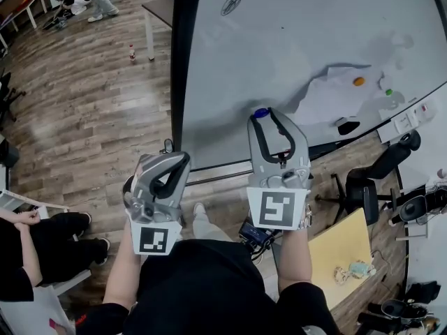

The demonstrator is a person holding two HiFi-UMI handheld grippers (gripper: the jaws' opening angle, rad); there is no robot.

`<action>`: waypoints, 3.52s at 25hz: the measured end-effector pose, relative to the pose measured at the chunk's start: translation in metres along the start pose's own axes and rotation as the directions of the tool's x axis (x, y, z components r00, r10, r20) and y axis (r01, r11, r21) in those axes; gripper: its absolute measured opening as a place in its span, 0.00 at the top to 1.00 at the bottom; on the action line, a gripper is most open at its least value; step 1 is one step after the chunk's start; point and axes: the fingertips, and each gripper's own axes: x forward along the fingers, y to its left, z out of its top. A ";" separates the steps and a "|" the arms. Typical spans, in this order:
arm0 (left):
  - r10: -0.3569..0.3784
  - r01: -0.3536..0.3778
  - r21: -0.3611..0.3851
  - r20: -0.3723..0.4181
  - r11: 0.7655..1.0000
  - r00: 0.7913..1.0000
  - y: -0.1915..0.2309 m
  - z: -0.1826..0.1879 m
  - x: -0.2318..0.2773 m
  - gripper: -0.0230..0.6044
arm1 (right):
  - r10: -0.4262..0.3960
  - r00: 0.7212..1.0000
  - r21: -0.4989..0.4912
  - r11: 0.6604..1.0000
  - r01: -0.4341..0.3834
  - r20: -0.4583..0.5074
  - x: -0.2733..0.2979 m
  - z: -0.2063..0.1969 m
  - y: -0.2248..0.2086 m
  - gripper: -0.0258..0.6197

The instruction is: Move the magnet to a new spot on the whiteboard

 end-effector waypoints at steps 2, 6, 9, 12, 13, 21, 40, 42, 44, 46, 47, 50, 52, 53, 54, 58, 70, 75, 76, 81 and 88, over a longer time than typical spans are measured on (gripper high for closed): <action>0.002 -0.002 -0.001 -0.002 1.000 1.000 0.000 -0.002 0.002 0.96 | 0.004 1.000 -0.001 1.000 -0.004 0.004 0.004 -0.001 0.000 0.76; 0.010 -0.010 -0.003 -0.003 1.000 1.000 0.003 -0.007 0.005 0.96 | 0.009 1.000 -0.011 1.000 -0.009 0.006 0.011 -0.001 0.001 0.76; 0.014 -0.014 -0.005 -0.005 1.000 1.000 0.004 -0.010 0.006 0.96 | 0.012 1.000 -0.016 1.000 -0.012 0.007 0.014 0.000 0.001 0.76; 0.014 -0.015 -0.007 -0.006 1.000 1.000 0.005 -0.011 0.007 0.96 | 0.017 1.000 -0.017 1.000 -0.017 0.007 0.016 0.000 0.002 0.76; 0.015 -0.015 -0.008 -0.007 1.000 1.000 0.005 -0.012 0.008 0.96 | 0.018 1.000 -0.017 1.000 -0.018 0.008 0.017 0.001 0.002 0.76; 0.011 -0.011 -0.008 -0.011 1.000 1.000 0.005 -0.015 0.009 0.96 | 0.027 1.000 -0.018 0.999 -0.026 0.008 0.020 0.001 0.004 0.76; 0.027 -0.027 0.006 -0.035 1.000 0.999 0.011 -0.019 0.004 0.96 | 0.031 0.999 -0.029 0.999 -0.030 0.019 0.026 0.004 0.006 0.76; 0.029 -0.028 0.006 -0.035 1.000 0.999 0.011 -0.020 0.004 0.96 | 0.031 0.999 -0.029 0.999 -0.030 0.022 0.026 0.004 0.006 0.76; 0.030 -0.030 0.003 -0.035 1.000 0.999 0.011 -0.020 0.005 0.96 | 0.031 0.999 -0.027 0.999 -0.030 0.026 0.026 0.004 0.006 0.76; 0.029 -0.029 0.003 -0.035 1.000 0.999 0.010 -0.020 0.005 0.96 | 0.033 0.999 -0.022 0.999 -0.033 0.036 0.026 0.004 0.006 0.76; 0.027 -0.027 0.005 -0.035 1.000 0.999 0.009 -0.020 0.006 0.96 | 0.036 0.998 -0.016 0.999 -0.036 0.044 0.026 0.005 0.006 0.76; 0.024 -0.023 0.005 -0.035 1.000 0.999 0.008 -0.021 0.007 0.96 | 0.052 0.997 -0.007 0.999 -0.052 0.057 0.026 0.004 0.005 0.76; 0.023 -0.023 0.004 -0.035 1.000 0.999 0.008 -0.020 0.008 0.96 | 0.060 0.996 -0.005 0.998 -0.060 0.068 0.026 0.005 0.005 0.76; 0.023 -0.023 0.005 -0.034 1.000 0.999 0.008 -0.020 0.008 0.96 | 0.062 0.995 -0.002 0.998 -0.062 0.075 0.026 0.005 0.005 0.76; 0.023 -0.023 0.005 -0.034 1.000 0.999 0.008 -0.020 0.008 0.96 | 0.063 0.995 -0.002 0.998 -0.063 0.077 0.026 0.005 0.005 0.76; 0.023 -0.023 0.008 -0.035 1.000 0.999 0.008 -0.019 0.008 0.96 | 0.071 0.996 -0.014 0.997 -0.071 0.060 0.025 0.003 0.007 0.75; 0.026 -0.026 0.007 -0.036 1.000 0.999 0.004 -0.014 0.005 0.96 | 0.075 0.996 -0.009 0.997 -0.075 0.053 0.018 -0.001 0.008 0.68; 0.015 -0.015 0.009 -0.029 1.000 0.999 -0.001 -0.008 0.004 0.96 | 0.069 0.996 0.025 0.997 -0.070 0.053 0.008 -0.001 0.005 0.68; 0.013 -0.012 0.011 -0.028 1.000 1.000 -0.002 -0.006 0.003 0.96 | 0.067 0.996 0.031 0.997 -0.069 0.060 0.005 0.000 0.004 0.68; 0.001 -0.001 0.015 -0.024 1.000 1.000 -0.006 0.001 -0.003 0.96 | 0.036 0.995 0.049 0.998 -0.040 0.091 -0.010 0.008 0.002 0.77; -0.019 0.020 0.019 -0.009 1.000 1.000 -0.013 0.015 -0.014 0.96 | 0.002 0.993 0.086 0.996 -0.012 0.117 -0.033 0.018 0.008 0.86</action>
